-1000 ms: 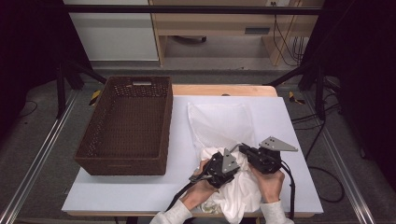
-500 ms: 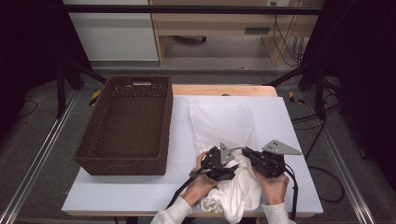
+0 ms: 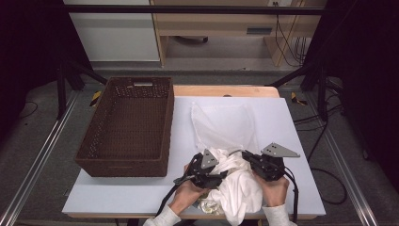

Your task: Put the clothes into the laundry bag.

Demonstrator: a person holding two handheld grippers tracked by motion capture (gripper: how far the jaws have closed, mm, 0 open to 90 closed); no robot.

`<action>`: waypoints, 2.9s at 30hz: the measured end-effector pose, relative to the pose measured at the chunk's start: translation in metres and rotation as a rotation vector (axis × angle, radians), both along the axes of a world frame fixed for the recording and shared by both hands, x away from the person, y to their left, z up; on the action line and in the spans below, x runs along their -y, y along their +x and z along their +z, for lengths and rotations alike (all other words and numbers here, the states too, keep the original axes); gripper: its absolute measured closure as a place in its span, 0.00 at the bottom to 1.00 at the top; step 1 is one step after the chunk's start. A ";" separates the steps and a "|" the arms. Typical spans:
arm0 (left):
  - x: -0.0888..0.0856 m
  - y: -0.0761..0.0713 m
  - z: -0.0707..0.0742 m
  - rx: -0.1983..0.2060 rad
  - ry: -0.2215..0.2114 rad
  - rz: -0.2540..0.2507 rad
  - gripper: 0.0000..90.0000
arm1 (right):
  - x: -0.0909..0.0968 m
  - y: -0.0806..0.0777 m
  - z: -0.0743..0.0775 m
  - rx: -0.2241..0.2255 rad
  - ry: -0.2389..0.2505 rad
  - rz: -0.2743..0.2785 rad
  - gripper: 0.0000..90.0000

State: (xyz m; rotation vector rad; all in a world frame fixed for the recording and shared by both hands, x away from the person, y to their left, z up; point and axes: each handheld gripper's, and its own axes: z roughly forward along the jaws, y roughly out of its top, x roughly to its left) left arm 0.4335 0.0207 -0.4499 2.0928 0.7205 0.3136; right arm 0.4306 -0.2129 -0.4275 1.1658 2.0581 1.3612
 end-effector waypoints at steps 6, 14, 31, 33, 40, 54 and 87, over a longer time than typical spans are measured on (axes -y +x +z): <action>0.005 -0.011 0.015 0.053 -0.054 0.015 0.81 | -0.001 0.001 -0.001 0.000 0.009 0.003 0.99; 0.043 -0.006 0.022 0.096 0.040 0.012 0.80 | -0.003 0.000 0.003 0.017 0.018 0.000 0.99; 0.011 -0.008 0.029 0.107 0.060 -0.009 0.27 | 0.001 -0.004 0.003 0.015 0.028 0.009 0.99; -0.003 -0.010 0.031 0.105 0.066 0.010 0.25 | 0.000 -0.004 0.003 0.011 0.024 0.011 0.99; -0.010 0.001 -0.004 -0.029 -0.004 -0.023 0.39 | -0.005 -0.004 0.002 0.012 0.007 0.012 0.99; 0.023 -0.012 0.015 0.059 -0.006 -0.067 0.88 | -0.004 -0.001 -0.001 0.013 0.010 -0.005 0.99; -0.026 0.011 0.047 0.072 0.015 0.041 0.23 | -0.004 -0.005 0.002 0.016 -0.003 0.004 0.99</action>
